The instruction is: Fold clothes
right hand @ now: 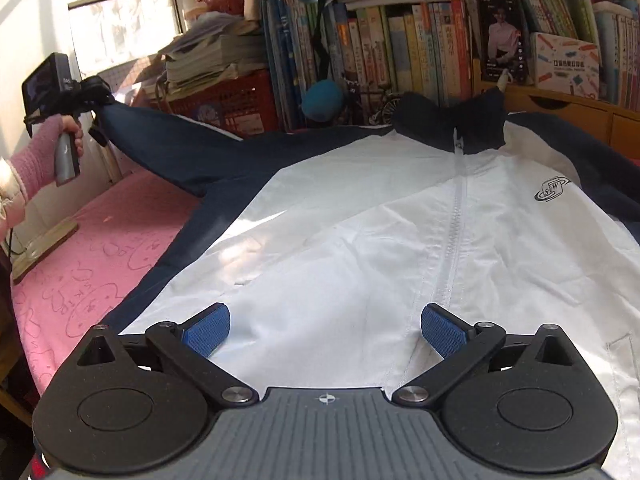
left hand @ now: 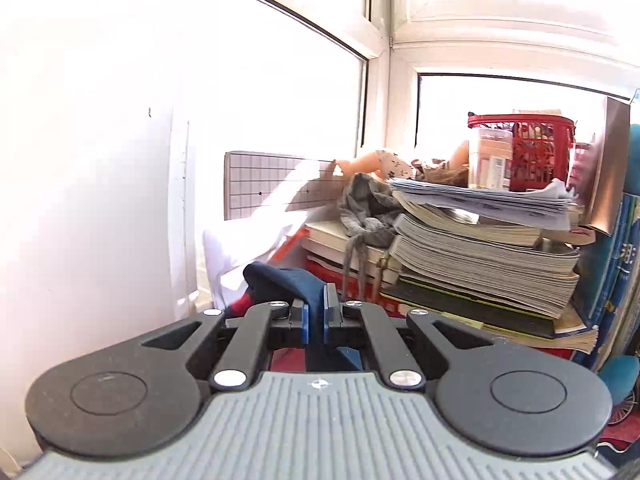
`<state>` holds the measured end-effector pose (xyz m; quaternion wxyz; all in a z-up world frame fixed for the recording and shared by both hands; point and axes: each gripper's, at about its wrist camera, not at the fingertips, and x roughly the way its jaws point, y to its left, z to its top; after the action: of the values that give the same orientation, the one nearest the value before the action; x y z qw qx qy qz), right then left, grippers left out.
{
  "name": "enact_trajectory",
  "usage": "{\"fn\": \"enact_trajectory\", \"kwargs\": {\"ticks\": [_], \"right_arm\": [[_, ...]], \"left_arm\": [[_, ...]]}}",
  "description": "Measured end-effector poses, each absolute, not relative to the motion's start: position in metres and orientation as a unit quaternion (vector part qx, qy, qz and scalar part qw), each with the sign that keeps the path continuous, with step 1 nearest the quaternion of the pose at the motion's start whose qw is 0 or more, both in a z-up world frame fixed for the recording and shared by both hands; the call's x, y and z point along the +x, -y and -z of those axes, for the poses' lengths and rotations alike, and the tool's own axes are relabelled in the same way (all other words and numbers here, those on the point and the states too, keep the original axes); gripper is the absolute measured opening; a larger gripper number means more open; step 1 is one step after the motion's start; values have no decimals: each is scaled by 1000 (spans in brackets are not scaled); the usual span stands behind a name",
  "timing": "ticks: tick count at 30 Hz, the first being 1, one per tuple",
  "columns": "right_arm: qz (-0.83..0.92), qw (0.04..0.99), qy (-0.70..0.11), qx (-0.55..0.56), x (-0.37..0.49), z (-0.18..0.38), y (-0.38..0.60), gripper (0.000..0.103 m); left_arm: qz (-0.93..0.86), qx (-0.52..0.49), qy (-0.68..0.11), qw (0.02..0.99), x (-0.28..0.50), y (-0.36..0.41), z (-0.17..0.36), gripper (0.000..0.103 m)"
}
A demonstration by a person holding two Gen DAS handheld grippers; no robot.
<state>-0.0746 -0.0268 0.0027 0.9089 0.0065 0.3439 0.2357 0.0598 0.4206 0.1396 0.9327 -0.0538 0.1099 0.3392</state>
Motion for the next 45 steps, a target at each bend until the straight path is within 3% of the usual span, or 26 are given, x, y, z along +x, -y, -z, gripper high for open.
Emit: {"fn": "enact_trajectory", "kwargs": {"ticks": [3,6,7,9,10,11,17,21,26,30,31,32,37,42,45], "right_arm": [[-229,907,-352,-4,-75,2,22,103],[-218,910,-351,-39,-78,5,12,103],[-212,910,-351,-56,-79,6,7,103],[-205,911,-348,-80,-82,7,0,103],[-204,912,-345,-86,-83,8,-2,103],[-204,912,-346,-84,-82,8,-1,103],[-204,911,-349,-77,-80,7,0,103],[-204,911,-349,-77,-80,7,0,103],[-162,920,-341,-103,-89,1,-1,103],[-76,938,-271,-200,-129,-2,22,103],[-56,939,-255,-225,-140,2,35,103],[-38,938,-240,-248,-151,6,48,103],[120,941,-241,-205,-176,17,138,103],[209,948,-185,-151,-203,9,184,103],[161,969,-138,-129,-227,7,181,103]], "left_arm": [[-381,-57,-180,905,71,-441,-109,12],[-393,-83,-326,856,90,-462,-49,22],[-386,-94,-363,843,93,-464,-32,31],[-386,-75,-337,856,85,-452,-24,43],[-376,-67,-331,863,85,-445,-25,60],[-366,-64,-329,868,85,-439,-28,69],[-283,-22,-236,929,65,-369,-71,67],[-108,2,-260,959,46,-277,-73,70],[71,-44,-329,941,8,-170,-43,71],[50,121,-314,940,-13,-114,-8,77],[40,152,-297,942,-17,-111,-4,87],[28,173,-287,942,-18,-110,-4,89],[-105,305,-256,911,-22,-125,3,89],[-96,209,-247,941,-90,-135,-30,89],[-57,102,-222,968,-150,-120,-45,99]]}}
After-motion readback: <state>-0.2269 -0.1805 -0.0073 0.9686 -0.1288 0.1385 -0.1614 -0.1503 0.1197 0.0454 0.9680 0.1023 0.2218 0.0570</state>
